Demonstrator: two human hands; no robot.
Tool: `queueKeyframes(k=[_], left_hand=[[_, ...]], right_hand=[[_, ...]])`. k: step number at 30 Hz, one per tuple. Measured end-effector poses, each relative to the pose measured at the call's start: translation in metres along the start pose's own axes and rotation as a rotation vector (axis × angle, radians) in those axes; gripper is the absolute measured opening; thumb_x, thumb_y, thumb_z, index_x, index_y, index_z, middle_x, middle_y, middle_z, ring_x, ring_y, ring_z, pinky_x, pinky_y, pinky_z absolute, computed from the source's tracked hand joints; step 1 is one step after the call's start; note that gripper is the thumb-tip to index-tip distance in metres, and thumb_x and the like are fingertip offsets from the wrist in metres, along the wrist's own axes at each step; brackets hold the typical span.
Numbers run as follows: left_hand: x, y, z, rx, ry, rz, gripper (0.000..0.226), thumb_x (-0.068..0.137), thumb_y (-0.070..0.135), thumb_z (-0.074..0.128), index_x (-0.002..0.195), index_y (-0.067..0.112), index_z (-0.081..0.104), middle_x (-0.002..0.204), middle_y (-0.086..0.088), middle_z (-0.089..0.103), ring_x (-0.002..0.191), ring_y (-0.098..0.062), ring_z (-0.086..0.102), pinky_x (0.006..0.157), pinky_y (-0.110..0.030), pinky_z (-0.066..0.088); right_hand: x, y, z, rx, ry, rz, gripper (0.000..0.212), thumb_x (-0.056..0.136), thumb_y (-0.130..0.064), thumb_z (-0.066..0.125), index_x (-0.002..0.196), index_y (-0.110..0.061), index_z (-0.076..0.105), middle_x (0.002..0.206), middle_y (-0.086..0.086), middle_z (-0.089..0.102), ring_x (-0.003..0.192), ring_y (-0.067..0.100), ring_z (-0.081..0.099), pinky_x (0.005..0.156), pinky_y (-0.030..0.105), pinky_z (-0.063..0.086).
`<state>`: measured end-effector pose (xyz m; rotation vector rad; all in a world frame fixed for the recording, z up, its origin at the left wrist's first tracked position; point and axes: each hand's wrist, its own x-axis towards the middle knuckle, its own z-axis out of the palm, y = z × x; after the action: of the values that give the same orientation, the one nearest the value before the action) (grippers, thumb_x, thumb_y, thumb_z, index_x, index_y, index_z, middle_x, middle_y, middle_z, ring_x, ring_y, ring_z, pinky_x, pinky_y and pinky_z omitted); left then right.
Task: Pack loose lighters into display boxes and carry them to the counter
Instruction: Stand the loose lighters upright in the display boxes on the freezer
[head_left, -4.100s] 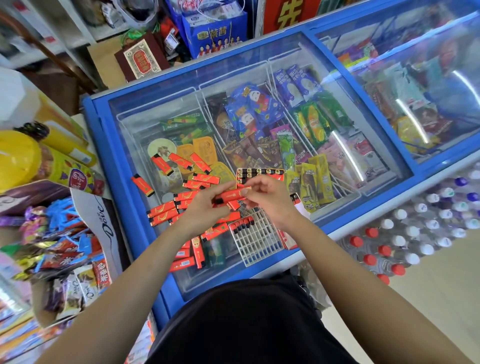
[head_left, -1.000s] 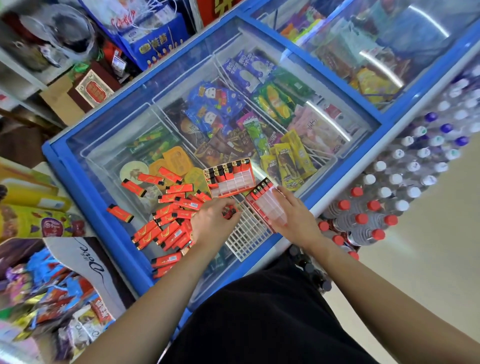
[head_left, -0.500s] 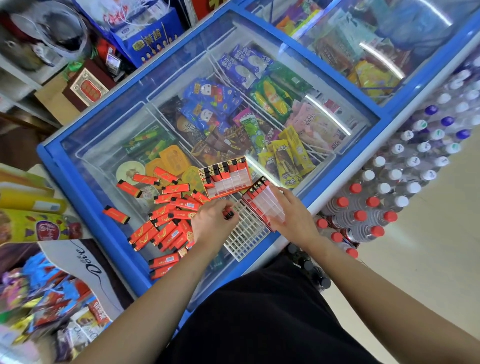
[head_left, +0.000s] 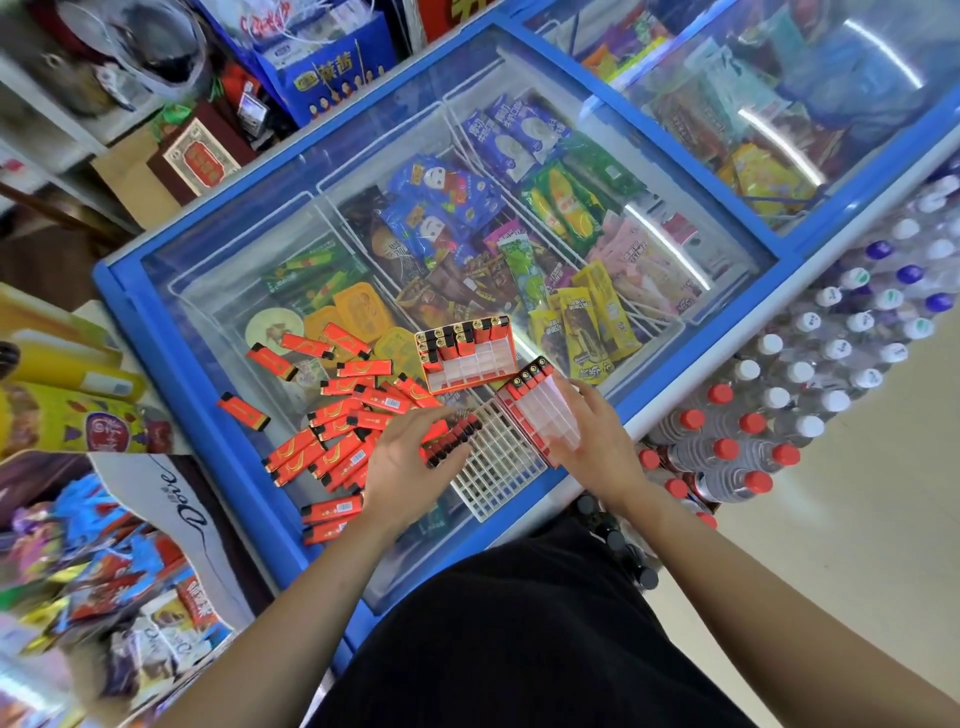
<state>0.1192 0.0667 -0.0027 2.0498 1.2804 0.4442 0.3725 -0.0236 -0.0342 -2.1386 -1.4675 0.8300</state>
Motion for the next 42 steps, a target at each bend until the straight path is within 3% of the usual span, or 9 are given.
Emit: queueKeyframes(k=[4,9,14,17,21,26,30,34,42], left_hand=[[-0.021,-0.036,-0.016,0.047,0.059,-0.045,0.05,0.086,0.041,0.07,0.13,0.018,0.067,0.133,0.007,0.063,0.125,-0.012,0.055,0.106,-0.017,0.036],[-0.056,-0.067,-0.026,0.295,0.043,-0.076,0.065,0.072,0.05,0.063,0.129,0.018,0.067,0.139,-0.004,0.057,0.126,-0.034,0.05,0.099,-0.059,0.047],[-0.081,-0.074,-0.024,0.535,-0.309,-0.262,0.113,0.065,0.063,0.081,0.158,0.041,0.02,0.165,-0.001,0.014,0.143,-0.035,0.024,0.109,-0.06,0.035],[-0.087,-0.083,-0.021,0.558,-0.296,-0.214,0.125,0.061,0.048,0.092,0.16,0.04,0.016,0.164,-0.005,0.02,0.139,-0.037,0.033,0.105,-0.06,0.041],[-0.085,-0.096,-0.024,0.496,-0.219,-0.15,0.118,0.051,0.044,0.098,0.153,0.038,0.038,0.157,-0.004,0.037,0.129,-0.034,0.041,0.092,-0.056,0.054],[-0.082,-0.098,-0.02,0.331,-0.138,-0.144,0.102,0.054,0.052,0.093,0.145,0.033,0.051,0.152,-0.002,0.047,0.131,-0.031,0.042,0.09,-0.056,0.056],[-0.078,-0.096,-0.016,0.195,-0.045,-0.152,0.079,0.065,0.05,0.09,0.136,0.028,0.061,0.143,0.0,0.056,0.127,-0.029,0.052,0.09,-0.054,0.056],[-0.067,-0.108,-0.034,0.172,0.216,-0.214,0.043,0.079,0.02,0.079,0.121,0.02,0.07,0.129,-0.001,0.064,0.112,-0.03,0.059,0.084,-0.048,0.055],[-0.029,-0.143,-0.083,0.324,0.132,-0.374,0.053,0.081,0.004,0.077,0.132,0.012,0.063,0.122,-0.013,0.067,0.112,-0.039,0.057,0.086,-0.054,0.054]], right_hand=[[-0.002,-0.008,0.006,-0.172,0.162,-0.061,0.08,0.084,-0.027,0.076,0.152,-0.023,0.035,0.153,0.014,0.035,0.135,0.037,0.038,0.11,0.056,0.036],[-0.005,-0.031,0.017,-0.217,0.229,-0.178,0.054,0.085,-0.033,0.067,0.136,-0.022,0.053,0.148,0.008,0.041,0.13,0.033,0.037,0.105,0.053,0.035],[0.0,-0.067,0.026,-0.125,0.187,-0.312,0.033,0.088,-0.034,0.066,0.119,-0.023,0.066,0.135,-0.001,0.052,0.124,0.027,0.043,0.1,0.046,0.036],[0.01,-0.102,0.026,-0.052,0.093,-0.397,0.03,0.091,-0.034,0.062,0.114,-0.017,0.07,0.122,0.001,0.06,0.113,0.023,0.05,0.097,0.041,0.042],[0.038,-0.149,0.031,-0.14,-0.252,-0.388,0.031,0.092,-0.032,0.064,0.119,-0.018,0.067,0.115,-0.002,0.065,0.107,0.014,0.059,0.094,0.03,0.048],[0.076,-0.188,0.06,-0.312,-0.382,-0.406,0.029,0.091,-0.027,0.069,0.116,-0.011,0.066,0.107,0.004,0.066,0.093,0.02,0.065,0.086,0.036,0.056],[0.1,-0.197,0.089,-0.495,-0.412,-0.371,0.057,0.088,-0.037,0.072,0.135,-0.012,0.051,0.132,0.009,0.054,0.121,0.031,0.054,0.103,0.046,0.05],[0.106,-0.203,0.108,-0.645,-0.375,-0.336,0.071,0.084,-0.042,0.076,0.14,-0.013,0.042,0.143,0.01,0.044,0.134,0.034,0.041,0.101,0.048,0.052],[0.122,-0.208,0.116,-0.675,-0.303,-0.469,0.075,0.081,-0.054,0.074,0.141,-0.017,0.047,0.137,0.008,0.045,0.128,0.032,0.043,0.099,0.043,0.051]])
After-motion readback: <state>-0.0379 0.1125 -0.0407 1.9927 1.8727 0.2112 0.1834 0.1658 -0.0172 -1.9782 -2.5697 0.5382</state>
